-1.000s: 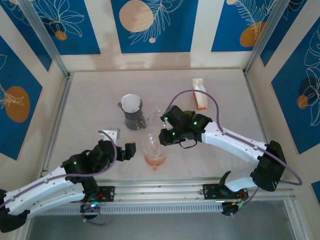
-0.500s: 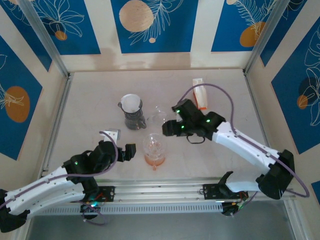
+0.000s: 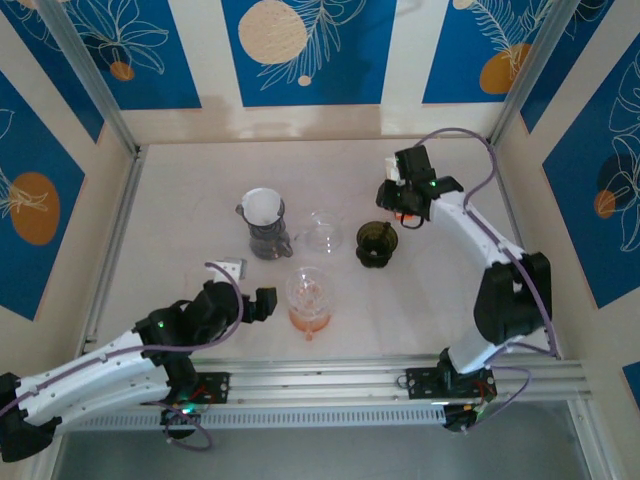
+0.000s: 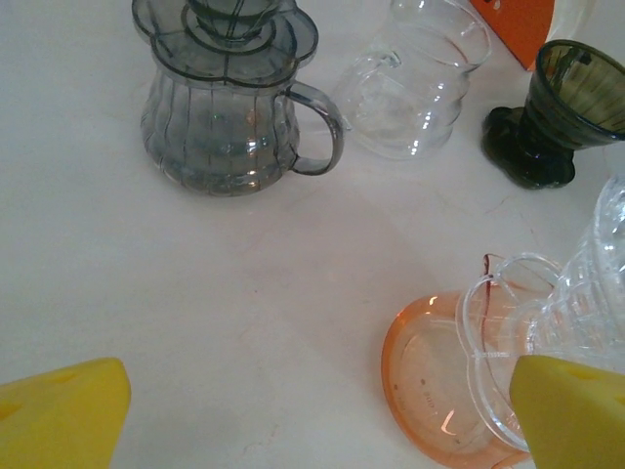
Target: Place the coffee filter in the dripper
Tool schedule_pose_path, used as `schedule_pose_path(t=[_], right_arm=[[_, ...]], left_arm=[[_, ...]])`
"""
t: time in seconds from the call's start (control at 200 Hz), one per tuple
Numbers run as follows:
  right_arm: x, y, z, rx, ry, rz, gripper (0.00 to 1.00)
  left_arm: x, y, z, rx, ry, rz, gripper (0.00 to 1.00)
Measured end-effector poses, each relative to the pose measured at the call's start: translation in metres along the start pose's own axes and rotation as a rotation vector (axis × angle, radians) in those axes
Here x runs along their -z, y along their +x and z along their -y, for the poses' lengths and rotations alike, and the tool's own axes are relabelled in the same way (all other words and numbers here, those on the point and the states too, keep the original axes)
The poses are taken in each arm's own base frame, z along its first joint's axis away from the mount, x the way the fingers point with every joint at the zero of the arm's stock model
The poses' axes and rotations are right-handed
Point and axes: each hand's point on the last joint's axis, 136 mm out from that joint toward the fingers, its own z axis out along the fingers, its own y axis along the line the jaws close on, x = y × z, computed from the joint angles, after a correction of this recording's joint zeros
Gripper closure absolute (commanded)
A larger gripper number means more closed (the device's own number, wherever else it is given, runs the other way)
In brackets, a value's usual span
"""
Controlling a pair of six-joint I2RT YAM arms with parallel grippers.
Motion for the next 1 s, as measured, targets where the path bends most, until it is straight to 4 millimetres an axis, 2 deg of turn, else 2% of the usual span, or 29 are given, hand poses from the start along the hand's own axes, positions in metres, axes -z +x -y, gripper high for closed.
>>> schedule_pose_path(t=[0.11, 0.28, 0.5, 0.615, 1.0], right_arm=[[-0.015, -0.027, 0.012, -0.003, 0.045, 0.024, 0.63], [-0.034, -0.061, 0.018, 0.014, 0.086, 0.052, 0.65], [-0.057, -0.074, 0.015, 0.038, 0.115, 0.027, 0.66], [-0.065, -0.076, 0.021, 0.045, 0.156, 0.016, 0.7], [-0.068, -0.081, 0.035, 0.067, 0.222, -0.01, 0.73]], left_arm=[[-0.002, 0.001, 0.001, -0.004, -0.002, -0.007, 0.0], [-0.006, 0.003, 0.001, -0.011, -0.011, -0.017, 0.0], [-0.01, 0.006, 0.002, -0.018, -0.018, -0.028, 0.0], [-0.011, 0.006, 0.002, -0.019, -0.02, -0.03, 0.0], [-0.011, 0.005, 0.003, -0.018, -0.019, -0.027, 0.0]])
